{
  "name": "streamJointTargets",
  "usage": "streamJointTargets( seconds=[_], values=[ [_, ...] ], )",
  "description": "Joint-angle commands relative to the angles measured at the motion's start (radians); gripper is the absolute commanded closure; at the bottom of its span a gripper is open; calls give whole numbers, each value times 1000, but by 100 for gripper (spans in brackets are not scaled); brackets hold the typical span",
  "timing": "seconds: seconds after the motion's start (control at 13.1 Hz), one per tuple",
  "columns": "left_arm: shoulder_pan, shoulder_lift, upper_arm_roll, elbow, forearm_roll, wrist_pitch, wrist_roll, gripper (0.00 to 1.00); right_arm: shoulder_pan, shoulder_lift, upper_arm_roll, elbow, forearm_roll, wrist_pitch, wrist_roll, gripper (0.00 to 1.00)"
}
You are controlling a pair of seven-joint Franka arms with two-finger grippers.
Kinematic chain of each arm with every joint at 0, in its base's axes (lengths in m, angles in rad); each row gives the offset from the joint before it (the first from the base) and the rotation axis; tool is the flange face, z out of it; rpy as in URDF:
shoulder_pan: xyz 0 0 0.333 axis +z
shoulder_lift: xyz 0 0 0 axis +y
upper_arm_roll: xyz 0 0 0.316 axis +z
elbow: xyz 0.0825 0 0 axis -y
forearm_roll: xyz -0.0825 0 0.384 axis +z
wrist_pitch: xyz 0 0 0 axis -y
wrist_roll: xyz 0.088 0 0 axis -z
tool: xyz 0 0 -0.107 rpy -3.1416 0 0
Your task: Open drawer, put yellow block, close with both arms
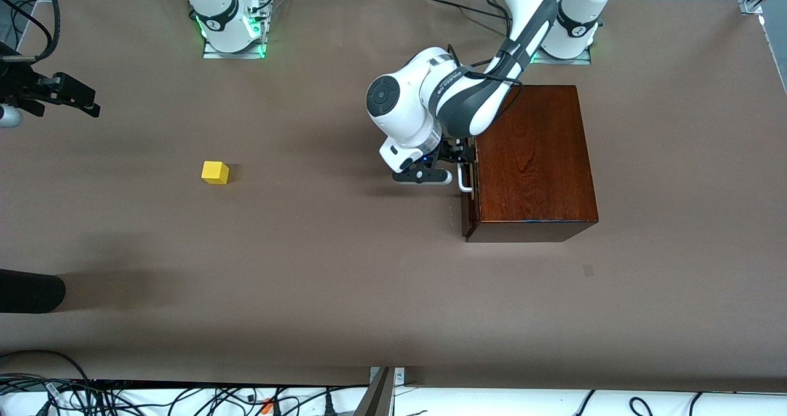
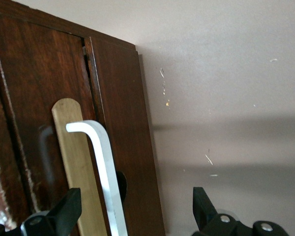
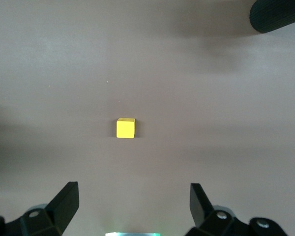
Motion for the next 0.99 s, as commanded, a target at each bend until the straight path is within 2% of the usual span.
streamJointTargets(
  seconds=[0.0, 0.91],
  values=[
    [-8, 4, 10, -17, 28, 21, -24, 0, -15, 0, 10, 16, 4, -3, 8, 0],
    [-7, 23, 7, -59, 10, 124, -35, 0, -15, 0, 10, 22, 4, -5, 8, 0]
  ],
)
